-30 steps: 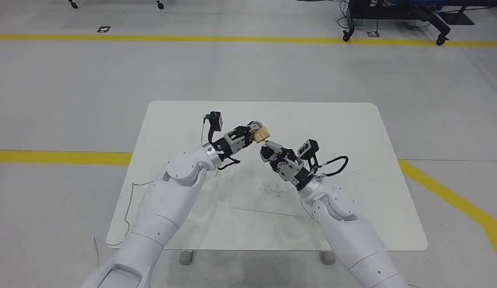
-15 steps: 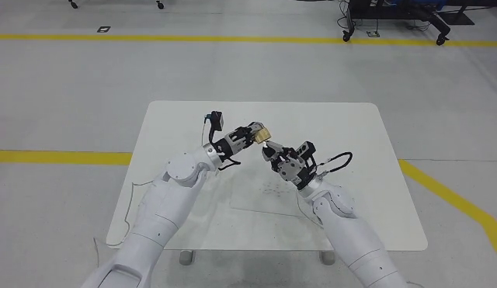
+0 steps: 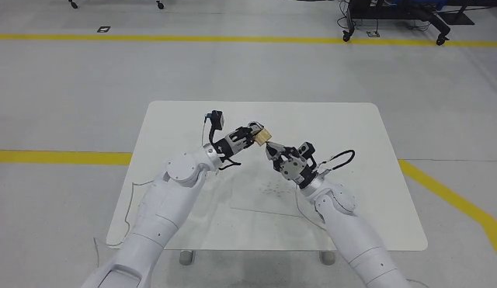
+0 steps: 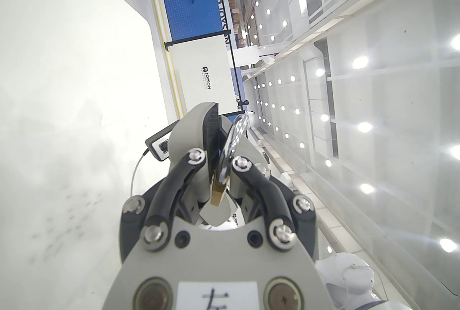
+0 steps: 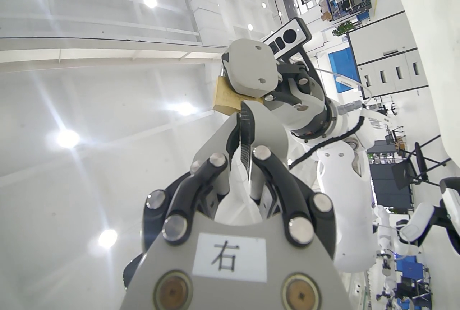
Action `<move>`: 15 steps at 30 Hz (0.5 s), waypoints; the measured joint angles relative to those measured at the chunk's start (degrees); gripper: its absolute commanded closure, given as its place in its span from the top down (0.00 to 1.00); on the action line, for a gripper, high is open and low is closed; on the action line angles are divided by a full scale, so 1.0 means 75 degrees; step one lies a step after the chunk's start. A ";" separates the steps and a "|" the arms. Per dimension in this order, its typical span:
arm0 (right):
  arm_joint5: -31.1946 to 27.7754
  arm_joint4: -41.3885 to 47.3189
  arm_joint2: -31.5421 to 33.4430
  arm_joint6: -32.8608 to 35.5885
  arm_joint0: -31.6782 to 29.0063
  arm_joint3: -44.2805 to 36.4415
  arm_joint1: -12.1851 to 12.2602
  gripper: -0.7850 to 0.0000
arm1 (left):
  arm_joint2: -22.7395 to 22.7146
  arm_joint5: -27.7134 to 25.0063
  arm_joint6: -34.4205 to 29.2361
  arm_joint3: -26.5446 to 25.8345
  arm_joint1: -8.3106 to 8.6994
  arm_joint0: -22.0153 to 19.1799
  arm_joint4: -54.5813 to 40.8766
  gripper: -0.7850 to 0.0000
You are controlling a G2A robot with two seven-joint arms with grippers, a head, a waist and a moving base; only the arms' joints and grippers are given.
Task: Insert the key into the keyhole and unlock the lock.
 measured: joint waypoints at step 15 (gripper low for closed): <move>0.0893 0.0910 0.0102 0.0903 0.0114 0.0267 -0.0008 0.95 | -0.0066 -0.0530 0.0161 -0.0054 0.0019 0.0054 0.0088 0.00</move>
